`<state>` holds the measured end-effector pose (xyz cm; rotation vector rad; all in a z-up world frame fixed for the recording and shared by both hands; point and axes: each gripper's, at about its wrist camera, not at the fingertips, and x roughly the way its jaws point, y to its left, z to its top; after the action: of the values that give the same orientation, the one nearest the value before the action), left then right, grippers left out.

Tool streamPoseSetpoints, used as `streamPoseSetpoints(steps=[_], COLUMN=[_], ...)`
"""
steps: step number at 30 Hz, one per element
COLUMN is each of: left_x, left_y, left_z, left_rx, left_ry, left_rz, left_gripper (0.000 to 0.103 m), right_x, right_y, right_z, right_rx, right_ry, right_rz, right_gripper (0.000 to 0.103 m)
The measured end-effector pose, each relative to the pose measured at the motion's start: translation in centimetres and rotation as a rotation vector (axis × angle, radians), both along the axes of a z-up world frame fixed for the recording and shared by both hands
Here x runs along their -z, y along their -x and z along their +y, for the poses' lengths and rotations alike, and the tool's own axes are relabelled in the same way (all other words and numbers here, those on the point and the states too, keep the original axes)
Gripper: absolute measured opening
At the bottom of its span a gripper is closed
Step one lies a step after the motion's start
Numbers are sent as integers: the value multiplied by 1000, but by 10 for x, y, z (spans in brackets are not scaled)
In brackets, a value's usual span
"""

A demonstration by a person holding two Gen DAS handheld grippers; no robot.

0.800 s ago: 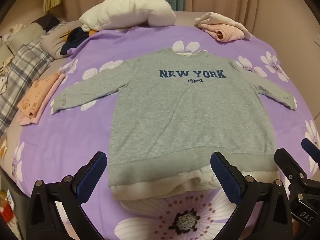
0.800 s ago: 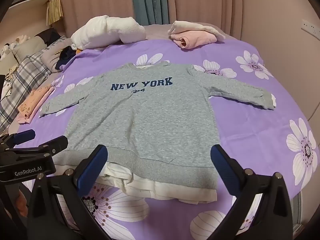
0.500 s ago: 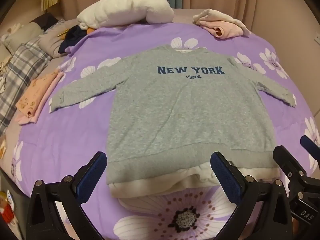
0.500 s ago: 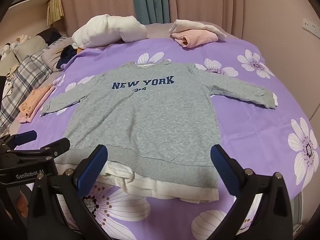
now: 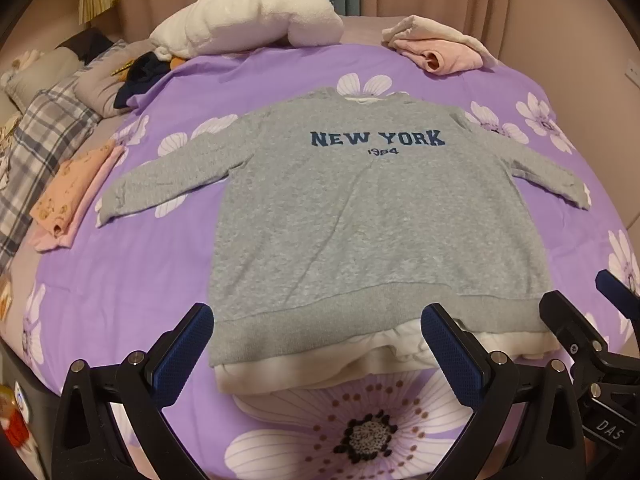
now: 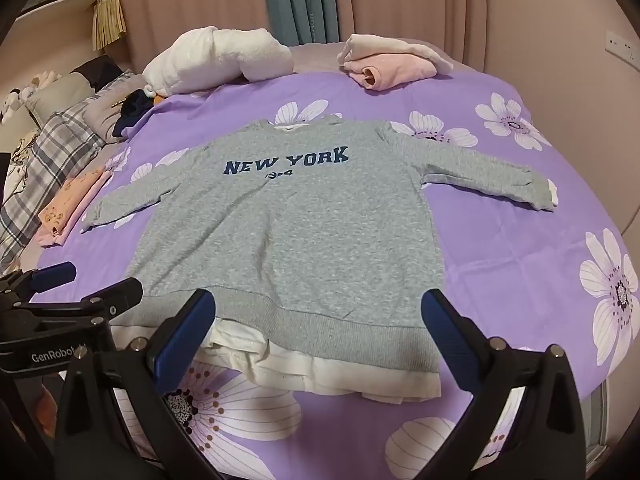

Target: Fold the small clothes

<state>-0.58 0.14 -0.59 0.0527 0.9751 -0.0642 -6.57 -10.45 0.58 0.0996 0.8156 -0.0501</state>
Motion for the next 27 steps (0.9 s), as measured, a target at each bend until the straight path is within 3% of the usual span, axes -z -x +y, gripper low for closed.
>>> streamPoseSetpoints(steps=[27], left_x=[0], left_y=[-2], left_z=[-4], left_rx=[-1], left_ry=[-13], left_rz=[14], left_gripper=[102], right_x=[5], right_y=[2], right_z=[6], right_rx=[-10], right_ry=[-3], right_rz=[8], right_gripper=[103])
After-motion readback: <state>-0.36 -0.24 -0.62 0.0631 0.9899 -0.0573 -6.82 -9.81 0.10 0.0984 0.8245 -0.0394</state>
